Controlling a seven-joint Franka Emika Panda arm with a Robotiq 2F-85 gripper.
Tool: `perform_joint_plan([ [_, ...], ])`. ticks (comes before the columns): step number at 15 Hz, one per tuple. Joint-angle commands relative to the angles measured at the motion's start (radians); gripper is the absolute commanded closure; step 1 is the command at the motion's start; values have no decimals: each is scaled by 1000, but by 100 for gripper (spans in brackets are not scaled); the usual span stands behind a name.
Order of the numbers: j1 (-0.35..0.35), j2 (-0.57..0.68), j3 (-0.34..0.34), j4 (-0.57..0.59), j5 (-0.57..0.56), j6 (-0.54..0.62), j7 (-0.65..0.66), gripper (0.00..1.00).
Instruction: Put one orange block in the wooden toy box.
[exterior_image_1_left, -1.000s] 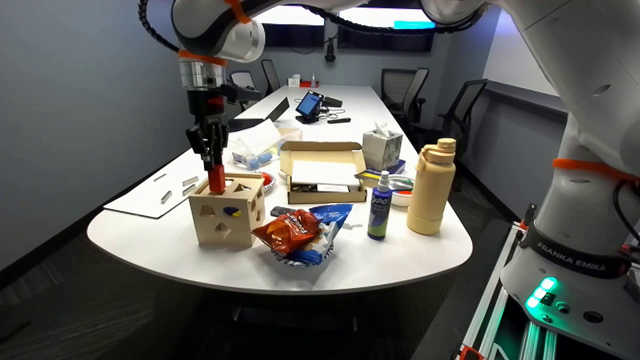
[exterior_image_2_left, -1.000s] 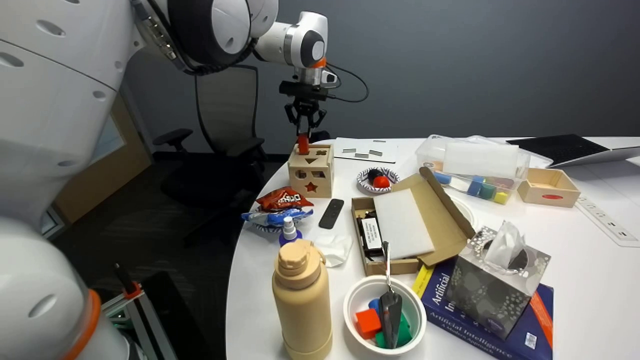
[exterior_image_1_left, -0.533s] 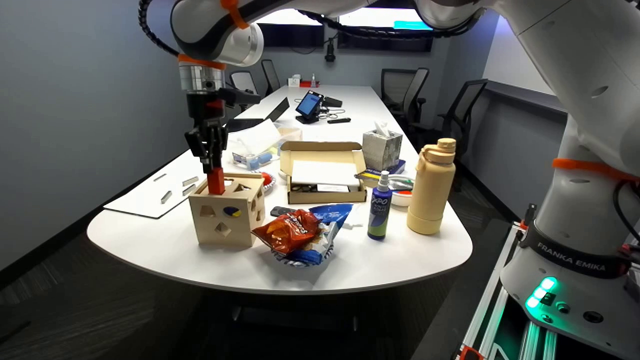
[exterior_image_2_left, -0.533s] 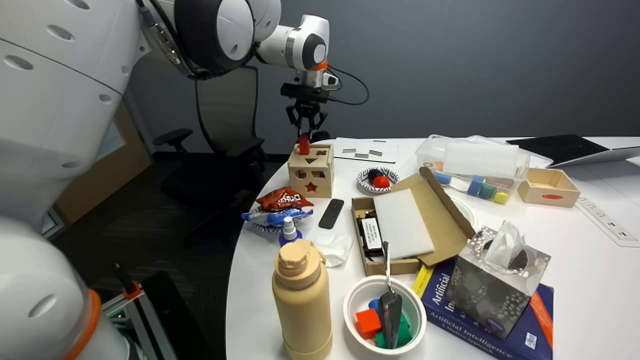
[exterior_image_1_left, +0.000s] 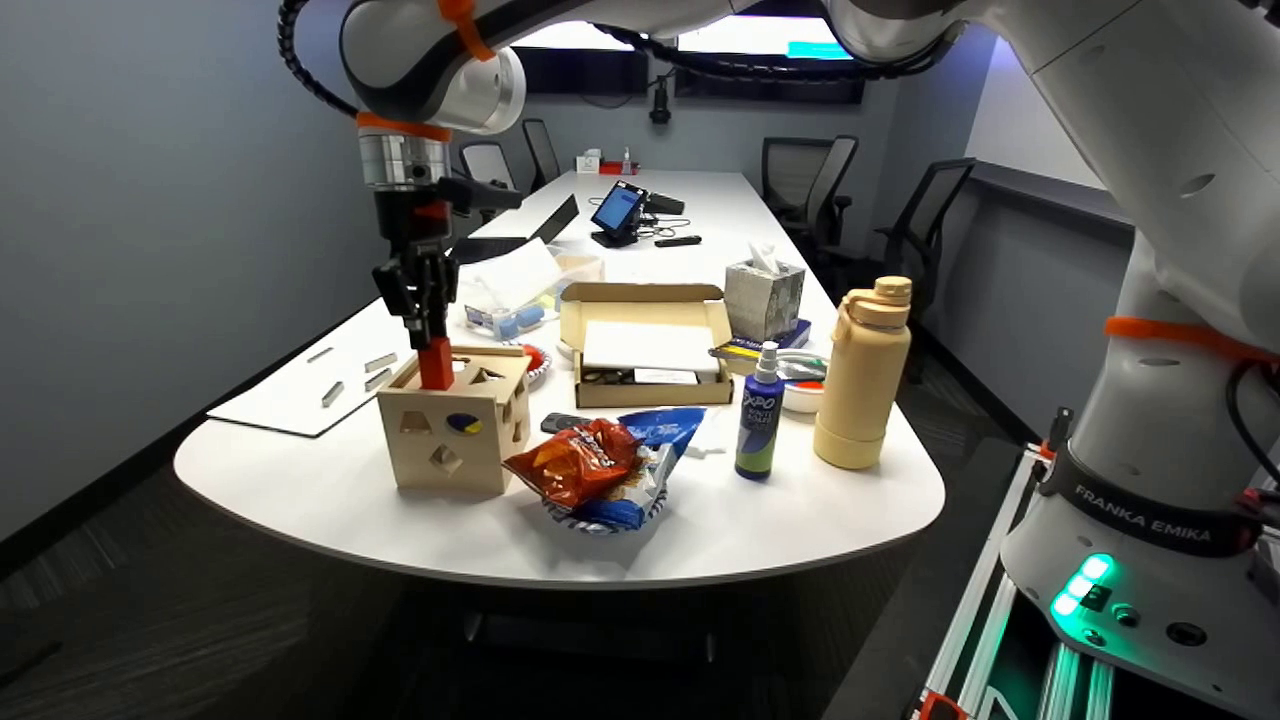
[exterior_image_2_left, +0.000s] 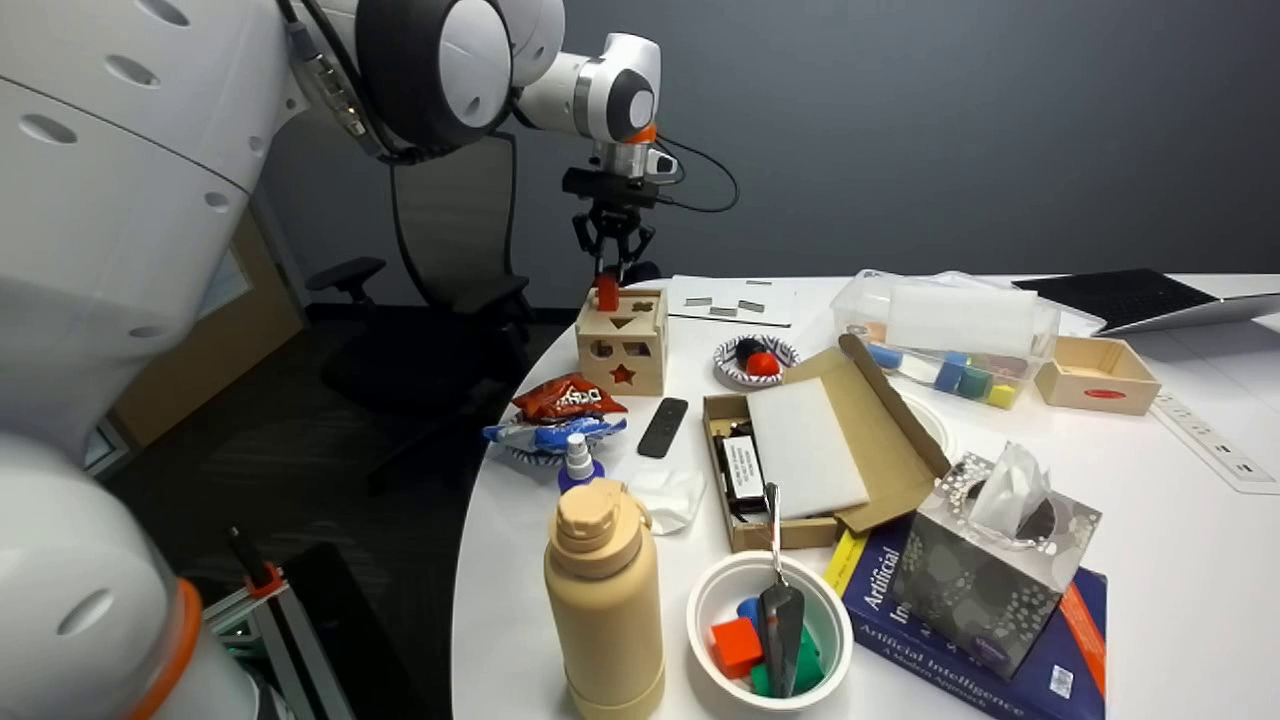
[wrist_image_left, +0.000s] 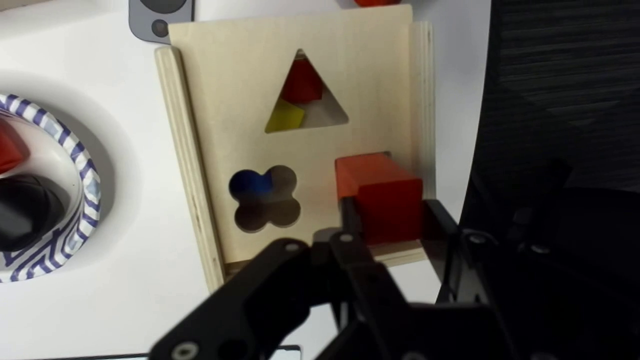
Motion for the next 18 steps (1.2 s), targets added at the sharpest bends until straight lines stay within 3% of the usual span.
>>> perform_joint_plan([
  [1,8,28,-6,60,12,-49,3,40],
  [3,8,28,-5,61,13,-52,3,34],
  [6,8,28,-6,62,12,-52,4,9],
  [8,8,27,-6,62,13,-52,5,0],
  [14,-36,-64,0,26,70,-72,25,0],
  [18,-85,-192,-39,-80,77,-92,152,0],
])
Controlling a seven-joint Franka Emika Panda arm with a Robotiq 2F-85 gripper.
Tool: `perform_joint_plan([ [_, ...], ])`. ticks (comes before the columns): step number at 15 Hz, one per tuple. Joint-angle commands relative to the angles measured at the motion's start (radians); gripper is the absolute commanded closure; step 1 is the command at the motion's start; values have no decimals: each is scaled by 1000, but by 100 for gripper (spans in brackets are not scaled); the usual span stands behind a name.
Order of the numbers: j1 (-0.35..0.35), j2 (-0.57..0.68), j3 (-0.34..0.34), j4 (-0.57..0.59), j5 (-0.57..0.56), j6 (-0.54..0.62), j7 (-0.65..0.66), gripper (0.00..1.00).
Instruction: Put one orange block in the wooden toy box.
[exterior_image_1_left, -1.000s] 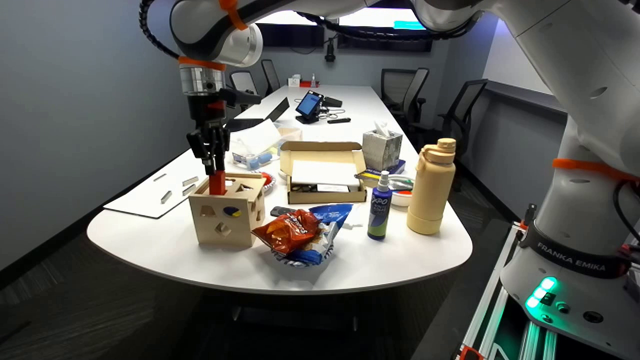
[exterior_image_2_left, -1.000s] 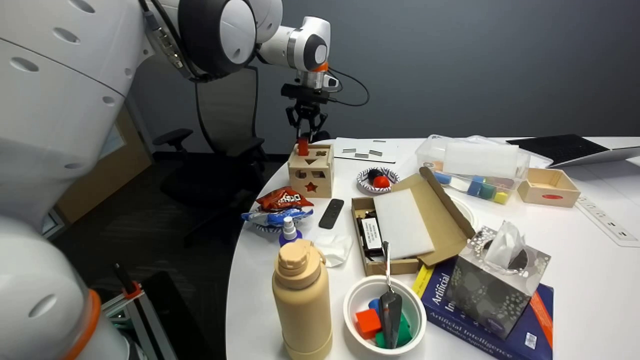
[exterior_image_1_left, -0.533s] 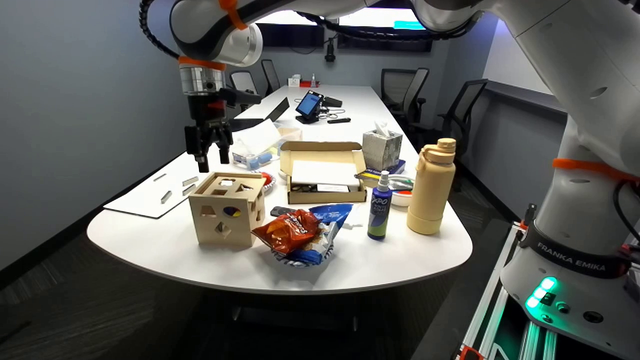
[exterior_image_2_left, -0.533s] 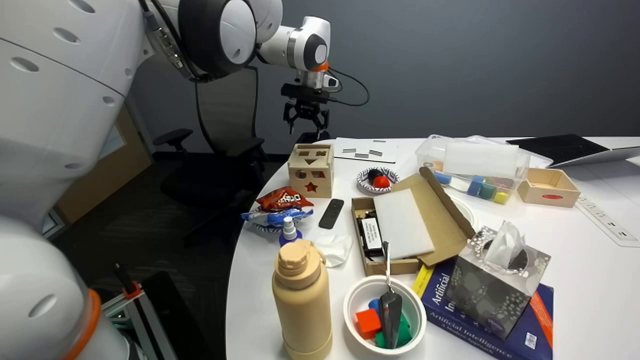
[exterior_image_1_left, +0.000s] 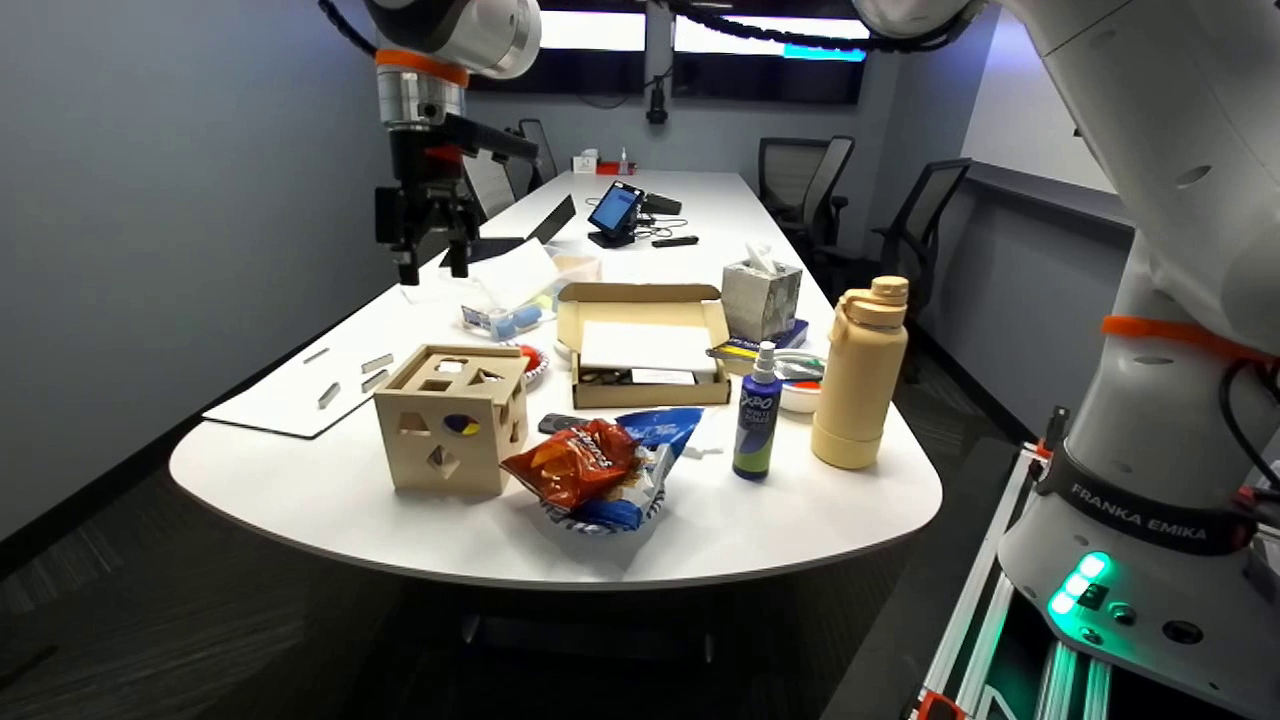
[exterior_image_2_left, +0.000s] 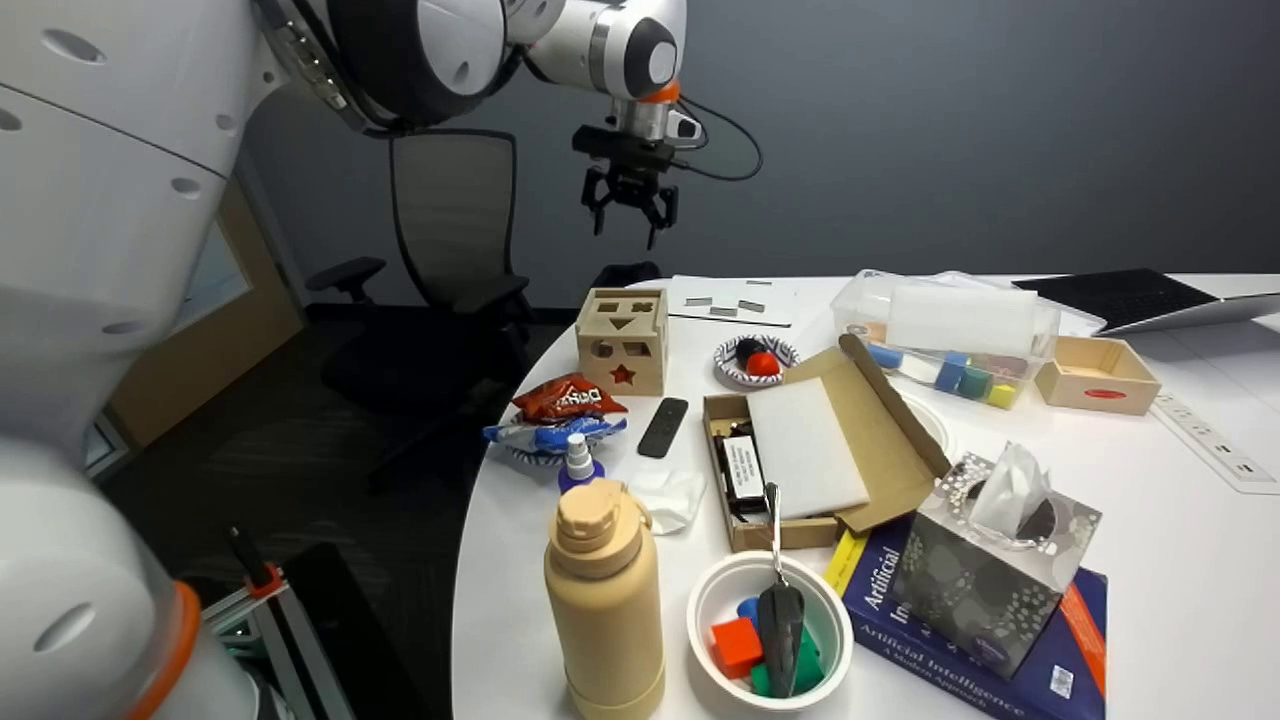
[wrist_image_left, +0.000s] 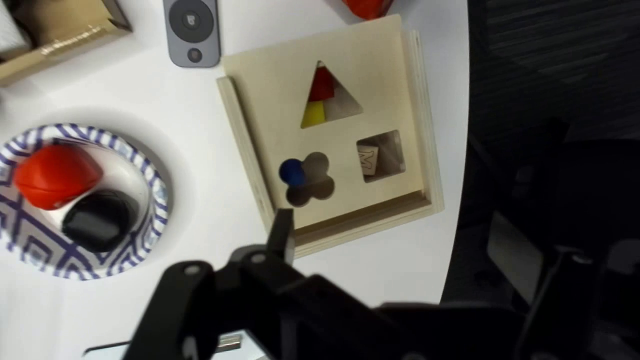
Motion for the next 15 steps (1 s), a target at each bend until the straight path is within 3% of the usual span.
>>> perform_joint_plan([
  [1,-57,-155,-30,-151,36,6,102,0],
  [9,-182,-395,-94,-505,226,120,83,0],
  [15,-183,-521,-111,-746,247,287,50,0],
])
